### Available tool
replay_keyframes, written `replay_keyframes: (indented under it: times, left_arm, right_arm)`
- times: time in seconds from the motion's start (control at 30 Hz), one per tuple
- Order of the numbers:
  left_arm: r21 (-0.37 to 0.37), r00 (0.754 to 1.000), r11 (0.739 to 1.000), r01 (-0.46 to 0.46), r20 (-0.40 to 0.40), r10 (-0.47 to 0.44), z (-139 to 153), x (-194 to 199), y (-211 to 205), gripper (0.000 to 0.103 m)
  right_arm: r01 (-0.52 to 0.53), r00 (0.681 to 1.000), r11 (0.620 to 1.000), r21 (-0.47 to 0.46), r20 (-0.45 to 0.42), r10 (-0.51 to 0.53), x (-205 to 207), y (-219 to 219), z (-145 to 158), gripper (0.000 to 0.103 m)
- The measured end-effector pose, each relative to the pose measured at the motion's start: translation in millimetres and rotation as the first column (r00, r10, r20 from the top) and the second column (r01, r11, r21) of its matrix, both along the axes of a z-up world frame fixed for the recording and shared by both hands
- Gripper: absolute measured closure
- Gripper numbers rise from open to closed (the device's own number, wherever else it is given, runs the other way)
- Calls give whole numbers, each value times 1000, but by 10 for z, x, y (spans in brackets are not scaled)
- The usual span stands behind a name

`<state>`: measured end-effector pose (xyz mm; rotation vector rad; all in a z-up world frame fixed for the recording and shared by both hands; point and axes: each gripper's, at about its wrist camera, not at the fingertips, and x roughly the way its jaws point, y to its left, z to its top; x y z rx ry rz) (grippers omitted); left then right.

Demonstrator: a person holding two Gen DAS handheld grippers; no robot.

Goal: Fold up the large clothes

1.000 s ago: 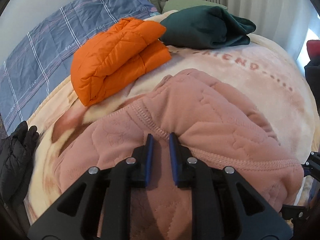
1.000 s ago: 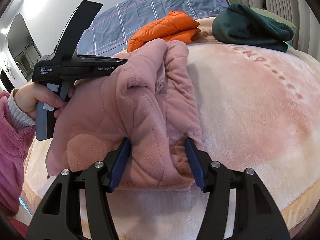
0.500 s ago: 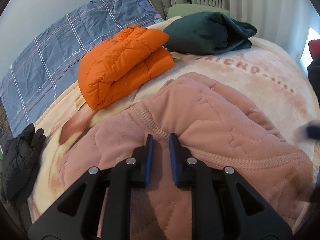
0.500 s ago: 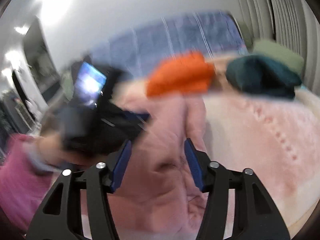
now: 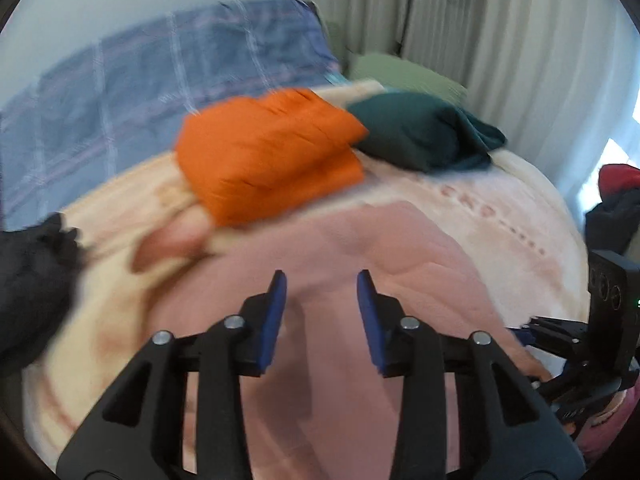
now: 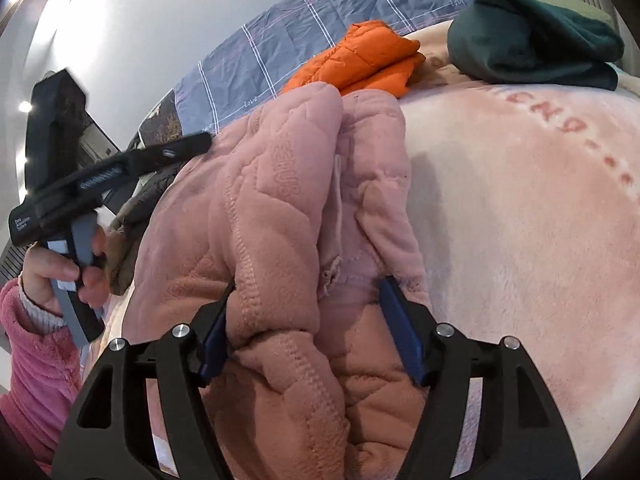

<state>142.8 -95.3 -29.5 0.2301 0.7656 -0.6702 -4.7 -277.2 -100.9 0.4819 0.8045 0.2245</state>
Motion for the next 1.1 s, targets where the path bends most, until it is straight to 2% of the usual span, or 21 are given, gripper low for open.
replay_keyframes:
  times: [0.07,0.1,0.17,0.2,0.27,0.37,0.47,0.53,0.6,0.63,0.67,0.73,0.77,0.8,0.87,0.9,0.93,1.0,1.1]
  left_arm:
    - [14,999,1000,-19,-50,19,-95,100,127,66]
    - [43,995,999,-18,-101,23,-289,170,150,66]
    - [92,995,996,-6,-98,15,-584,199,123,66]
    - [92,996,996,-13,-84,21,-664,207,113,66]
    - [61,993,996,-64,-95,70,-679,247,105,66]
    - [105,996,992,-66,-52,71,-621,163,45,68]
    - [91,995,994,-68,-63,74,-547,150,91,69]
    - [75,994,994,-84,-69,89,-535,135,117,69]
    - [72,993,993,-95,-65,99,-511,121,115,69]
    - [83,993,992,-98,-52,103,-485,99,90,69]
    - [97,994,990,-100,-35,103,-458,69,69,69]
    - [130,995,986,-100,0,101,-425,29,16,69]
    - [146,995,985,-97,16,96,-424,19,-1,69]
    - [155,996,983,-94,26,91,-427,14,-5,69]
    - [156,995,983,-101,29,97,-474,56,8,69]
    - [158,994,982,-104,34,99,-537,94,0,69]
    - [153,995,983,-99,41,94,-574,109,-14,69]
    - [144,995,985,-99,47,93,-599,139,-54,69]
    - [146,995,985,-97,50,90,-594,122,-57,69]
  right_arm:
    - [9,1000,1000,-17,9,-9,4,36,0,33]
    - [7,1000,1000,-24,13,-7,-18,65,9,33]
    - [13,1000,998,-67,22,-12,-10,157,13,31]
    - [22,999,996,-81,25,-20,7,168,17,29]
    - [21,1000,997,-77,15,-20,21,157,32,28]
    - [-18,1000,1000,-18,-19,17,30,48,99,28]
    - [-26,1000,999,28,-16,26,28,-62,406,28]
    - [-5,997,997,-78,80,11,50,-20,759,28]
    - [2,990,983,-183,136,23,174,69,962,31]
    - [-5,988,977,-215,149,38,316,115,1026,34]
    - [-12,988,975,-220,145,45,412,135,1036,43]
    - [-32,996,976,-217,76,49,753,173,919,56]
    - [-31,1000,969,-243,-9,30,983,188,709,69]
    - [-38,997,967,-251,-69,21,1128,182,527,72]
    - [-54,991,982,-179,-128,31,1321,99,106,71]
    - [-43,991,993,-111,-134,28,1341,7,3,70]
    - [-36,991,995,-88,-132,25,1332,-38,3,70]
    - [-40,993,989,-144,-114,23,1311,14,28,70]
    - [-40,994,988,-149,-108,24,1280,46,36,70]
